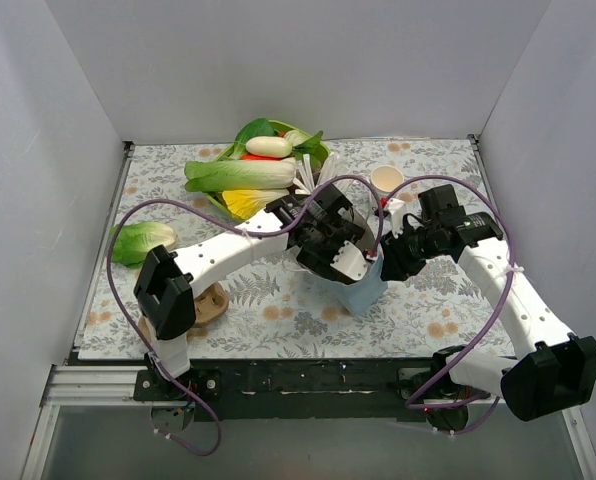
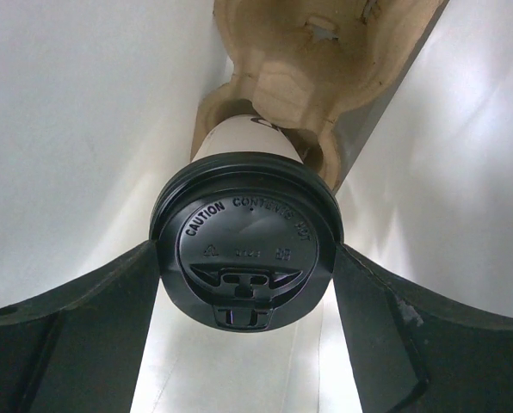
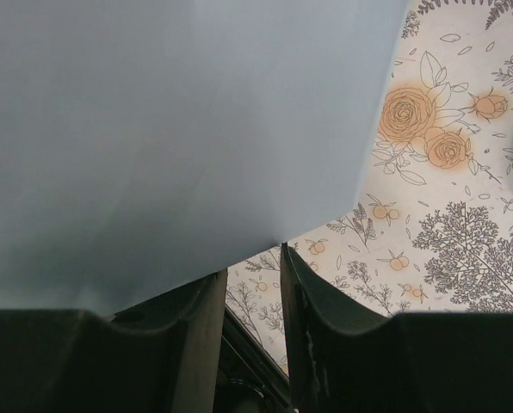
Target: Pack the takeout coffee
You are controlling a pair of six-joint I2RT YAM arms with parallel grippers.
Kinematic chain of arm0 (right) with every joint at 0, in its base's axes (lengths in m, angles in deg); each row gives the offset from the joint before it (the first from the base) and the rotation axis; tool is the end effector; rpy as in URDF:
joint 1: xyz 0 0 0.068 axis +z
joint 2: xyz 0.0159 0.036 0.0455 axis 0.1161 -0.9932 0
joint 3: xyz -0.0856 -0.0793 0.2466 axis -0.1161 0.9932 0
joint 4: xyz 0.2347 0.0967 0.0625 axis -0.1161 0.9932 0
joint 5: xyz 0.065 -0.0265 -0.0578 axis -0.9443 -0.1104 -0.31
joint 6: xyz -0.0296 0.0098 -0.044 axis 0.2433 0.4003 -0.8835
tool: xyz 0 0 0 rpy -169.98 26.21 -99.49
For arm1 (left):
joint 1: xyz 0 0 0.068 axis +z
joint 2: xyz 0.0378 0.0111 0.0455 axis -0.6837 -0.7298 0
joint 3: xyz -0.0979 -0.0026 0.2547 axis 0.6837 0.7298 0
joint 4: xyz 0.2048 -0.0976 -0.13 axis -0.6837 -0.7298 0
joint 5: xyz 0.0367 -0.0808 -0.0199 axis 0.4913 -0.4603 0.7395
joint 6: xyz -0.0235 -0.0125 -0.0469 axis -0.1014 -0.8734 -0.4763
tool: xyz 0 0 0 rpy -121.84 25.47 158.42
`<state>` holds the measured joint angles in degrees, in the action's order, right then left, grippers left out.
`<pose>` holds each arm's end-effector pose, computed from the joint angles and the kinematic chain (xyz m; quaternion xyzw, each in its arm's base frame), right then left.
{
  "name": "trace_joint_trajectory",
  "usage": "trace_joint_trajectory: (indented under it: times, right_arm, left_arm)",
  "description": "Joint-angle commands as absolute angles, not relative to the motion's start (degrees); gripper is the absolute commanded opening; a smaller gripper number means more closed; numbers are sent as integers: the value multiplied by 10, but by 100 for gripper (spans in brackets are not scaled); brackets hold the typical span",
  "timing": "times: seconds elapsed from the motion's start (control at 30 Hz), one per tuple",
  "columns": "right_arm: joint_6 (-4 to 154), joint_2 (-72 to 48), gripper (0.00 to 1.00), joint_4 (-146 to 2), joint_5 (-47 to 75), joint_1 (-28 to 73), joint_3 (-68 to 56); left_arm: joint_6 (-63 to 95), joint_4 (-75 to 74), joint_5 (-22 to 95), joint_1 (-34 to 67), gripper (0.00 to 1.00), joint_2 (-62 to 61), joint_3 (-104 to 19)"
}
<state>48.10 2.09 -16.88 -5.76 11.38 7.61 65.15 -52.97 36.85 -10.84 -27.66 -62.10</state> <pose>0.2021 0.0831 0.3032 -0.3626 0.8689 0.2253 0.2504 0.2204 -0.3116 0.2910 0.7020 0.6629 -0.1044 0.2383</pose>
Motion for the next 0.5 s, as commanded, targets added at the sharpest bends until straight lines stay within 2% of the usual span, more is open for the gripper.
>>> trace_joint_trajectory:
  times: [0.0, 0.33, 0.47]
  right_arm:
    - [467, 17, 38, -174, -86, 111, 67]
    - [457, 26, 38, -166, -97, 104, 72]
    - [455, 30, 38, -171, -98, 103, 75]
  left_arm:
    - [662, -685, 345, -108, 0, -310, -678]
    - [677, -809, 349, -108, 0, -344, -722]
    - [683, -815, 352, -108, 0, -347, -726]
